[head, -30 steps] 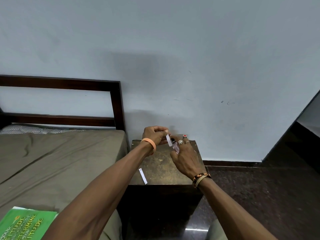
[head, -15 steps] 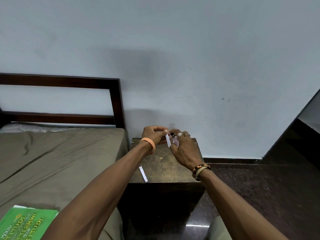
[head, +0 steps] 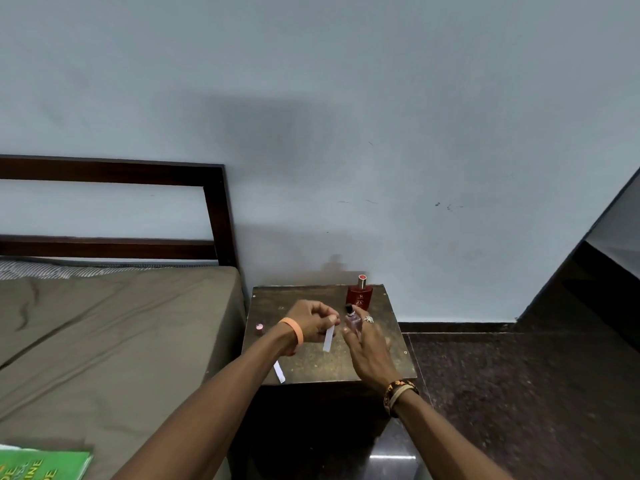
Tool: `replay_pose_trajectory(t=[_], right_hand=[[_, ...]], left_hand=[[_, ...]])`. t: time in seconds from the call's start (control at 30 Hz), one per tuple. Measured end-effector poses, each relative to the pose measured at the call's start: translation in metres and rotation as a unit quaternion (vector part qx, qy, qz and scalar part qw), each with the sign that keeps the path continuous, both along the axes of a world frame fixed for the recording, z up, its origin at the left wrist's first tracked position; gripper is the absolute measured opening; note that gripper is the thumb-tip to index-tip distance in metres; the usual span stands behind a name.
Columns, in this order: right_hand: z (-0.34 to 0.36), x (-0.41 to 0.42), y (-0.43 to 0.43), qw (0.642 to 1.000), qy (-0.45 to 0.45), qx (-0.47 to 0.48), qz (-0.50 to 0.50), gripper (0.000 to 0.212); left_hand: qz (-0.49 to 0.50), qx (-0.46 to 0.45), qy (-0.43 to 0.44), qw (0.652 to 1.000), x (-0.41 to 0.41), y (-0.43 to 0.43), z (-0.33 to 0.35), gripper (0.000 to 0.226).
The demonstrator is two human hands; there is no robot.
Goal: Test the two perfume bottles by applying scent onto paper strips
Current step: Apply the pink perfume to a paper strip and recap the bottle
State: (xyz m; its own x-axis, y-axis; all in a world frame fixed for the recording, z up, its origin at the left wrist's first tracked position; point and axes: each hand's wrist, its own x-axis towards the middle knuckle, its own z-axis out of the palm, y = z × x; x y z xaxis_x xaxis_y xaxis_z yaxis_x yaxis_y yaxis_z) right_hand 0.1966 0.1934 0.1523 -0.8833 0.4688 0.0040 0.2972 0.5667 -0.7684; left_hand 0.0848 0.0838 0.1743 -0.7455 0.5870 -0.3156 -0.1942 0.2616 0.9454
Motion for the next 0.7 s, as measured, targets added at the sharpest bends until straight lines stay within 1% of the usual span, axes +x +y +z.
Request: replay_pose_trajectory(t=[0.07, 0.13, 0.27, 0.33, 0.43, 0.5, 0.6, 0.7], right_hand=[[-0.003, -0.004, 0.005, 1.0, 0.0, -0.001, -0.005, 0.036], [-0.005, -0.007, 0.011, 1.0, 0.003, -0.016, -0.006, 0.033], [-0.027, -0.015, 0.023, 1.0, -0.016, 0.021, -0.004, 0.026], [-0.042, -0.019, 0.026, 1.0, -0.026, 0.015, 0.0, 0.026], [-0.065, -0.029, 0.037, 0.998, -0.049, 0.007, -0.027, 0.027], [-0.071, -0.031, 0.041, 0.998, -0.046, -0.01, -0.039, 0.027], [-0.085, -0.038, 0.05, 0.995, -0.067, -0.039, -0.06, 0.026], [-0.1, -0.042, 0.06, 0.991, -0.081, -0.044, -0.094, 0.024]], left_hand=[[-0.006, -0.003, -0.001, 1.0, -0.001, 0.007, -0.011, 0.006], [-0.003, -0.01, 0.001, 1.0, -0.004, 0.014, -0.021, 0.006], [0.024, -0.011, -0.018, 0.999, -0.012, 0.029, -0.04, 0.008], [0.026, -0.016, -0.029, 0.999, -0.015, 0.034, -0.051, 0.008], [0.024, -0.03, -0.049, 0.998, -0.023, 0.048, -0.075, 0.011], [0.029, -0.033, -0.056, 0.997, -0.024, 0.053, -0.085, 0.015], [0.032, -0.043, -0.064, 0.997, -0.029, 0.063, -0.106, 0.016], [0.035, -0.045, -0.077, 0.995, -0.032, 0.074, -0.124, 0.016]])
